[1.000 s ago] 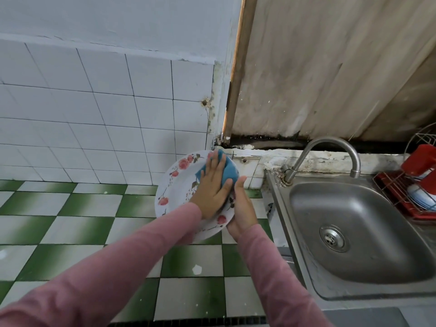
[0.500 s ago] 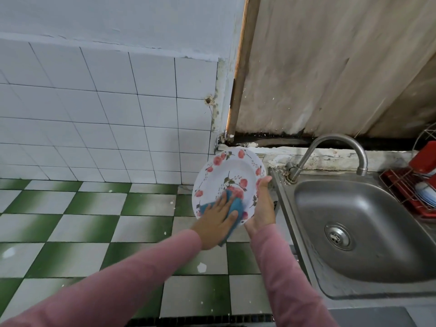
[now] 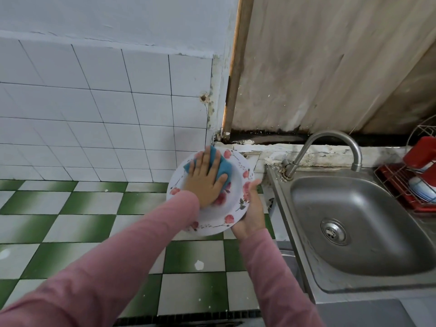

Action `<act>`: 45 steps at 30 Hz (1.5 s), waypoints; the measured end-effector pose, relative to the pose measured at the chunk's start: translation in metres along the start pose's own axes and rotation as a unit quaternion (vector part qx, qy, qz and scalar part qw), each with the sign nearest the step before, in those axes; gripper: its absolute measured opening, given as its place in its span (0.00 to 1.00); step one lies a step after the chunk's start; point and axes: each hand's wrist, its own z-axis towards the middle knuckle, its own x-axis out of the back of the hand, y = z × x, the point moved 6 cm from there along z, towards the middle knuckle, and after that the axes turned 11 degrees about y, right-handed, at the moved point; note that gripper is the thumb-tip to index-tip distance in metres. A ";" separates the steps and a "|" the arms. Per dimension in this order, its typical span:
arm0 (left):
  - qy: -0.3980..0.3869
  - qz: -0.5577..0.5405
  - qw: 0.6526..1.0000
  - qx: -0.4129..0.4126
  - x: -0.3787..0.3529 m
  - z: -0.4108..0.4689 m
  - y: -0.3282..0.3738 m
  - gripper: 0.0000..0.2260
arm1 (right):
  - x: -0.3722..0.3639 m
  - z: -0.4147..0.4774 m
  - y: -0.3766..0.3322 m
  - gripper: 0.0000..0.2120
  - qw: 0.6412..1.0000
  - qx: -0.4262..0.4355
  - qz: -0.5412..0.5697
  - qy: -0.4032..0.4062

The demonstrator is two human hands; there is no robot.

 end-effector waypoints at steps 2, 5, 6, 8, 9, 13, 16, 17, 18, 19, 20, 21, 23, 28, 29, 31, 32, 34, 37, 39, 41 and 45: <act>0.007 0.027 0.999 -0.017 0.001 -0.007 -0.011 0.28 | 0.004 -0.002 -0.008 0.35 0.999 0.007 0.033 0.008; -0.038 0.039 0.998 -0.038 -0.007 -0.024 -0.021 0.27 | 0.011 -0.001 -0.022 0.31 0.999 0.034 0.025 0.032; -0.063 0.031 0.997 -0.043 -0.013 -0.032 -0.020 0.27 | 0.012 0.000 -0.026 0.30 0.998 0.037 0.020 0.041; -0.089 -0.001 0.994 -0.058 -0.024 -0.051 -0.013 0.28 | 0.013 0.005 -0.031 0.29 0.997 0.042 0.013 0.059; -0.086 -0.025 0.994 -0.064 -0.025 -0.059 -0.007 0.30 | 0.013 0.007 -0.034 0.29 0.997 0.047 0.012 0.065; -0.071 -0.094 0.990 -0.082 -0.019 -0.072 0.014 0.33 | 0.002 0.009 -0.040 0.26 0.997 0.040 0.019 0.056; -0.021 -0.120 0.985 -0.121 -0.005 -0.076 0.029 0.34 | 0.001 0.015 -0.038 0.28 0.996 0.036 0.010 0.081; 0.008 -0.133 0.982 -0.131 0.000 -0.077 0.032 0.33 | 0.000 0.017 -0.037 0.28 0.996 0.030 0.010 0.088; 0.037 -0.146 0.979 -0.136 0.004 -0.079 0.033 0.32 | -0.002 0.020 -0.035 0.28 0.995 0.025 0.008 0.094; 0.067 -0.153 0.976 -0.139 0.008 -0.079 0.032 0.30 | -0.004 0.022 -0.034 0.27 0.995 0.020 0.008 0.097; 0.096 -0.155 0.973 -0.141 0.012 -0.079 0.030 0.28 | -0.005 0.026 -0.033 0.27 0.994 0.016 0.006 0.105; 0.120 -0.154 0.971 -0.140 0.016 -0.078 0.026 0.26 | -0.007 0.029 -0.033 0.27 0.994 0.013 0.003 0.110; 0.155 -0.156 0.967 -0.128 0.023 -0.076 0.019 0.27 | -0.011 0.032 -0.034 0.27 0.993 0.002 -0.016 0.114; 0.226 -0.303 0.925 0.033 0.047 -0.071 -0.004 0.19 | -0.018 0.030 -0.036 0.27 0.978 0.006 -0.171 0.119; 0.226 -0.359 0.899 0.110 0.050 -0.070 -0.011 0.16 | -0.016 0.029 -0.035 0.25 0.969 0.026 -0.214 0.120; 0.214 -0.496 0.803 0.252 0.050 -0.071 -0.029 0.12 | -0.003 0.027 -0.031 0.25 0.942 0.048 -0.297 0.151; 0.202 -0.558 0.747 0.299 0.048 -0.072 -0.035 0.12 | 0.006 0.027 -0.029 0.28 0.932 0.049 -0.321 0.163; 0.173 -0.654 0.651 0.346 0.046 -0.073 -0.044 0.14 | 0.022 0.028 -0.021 0.32 0.934 0.020 -0.316 0.167; 0.142 -0.711 0.589 0.357 0.045 -0.070 -0.053 0.17 | 0.038 0.033 -0.012 0.33 0.954 -0.032 -0.254 0.156; 0.140 -0.711 0.582 0.369 0.045 -0.067 -0.062 0.20 | 0.040 0.038 -0.015 0.27 0.971 -0.018 -0.183 0.155; 0.159 -0.694 0.584 0.389 0.043 -0.067 -0.072 0.20 | 0.039 0.040 -0.022 0.21 0.977 0.006 -0.146 0.158; 0.241 -0.623 0.625 0.404 0.047 -0.065 -0.077 0.15 | 0.024 0.037 -0.038 0.21 0.979 0.064 -0.132 0.144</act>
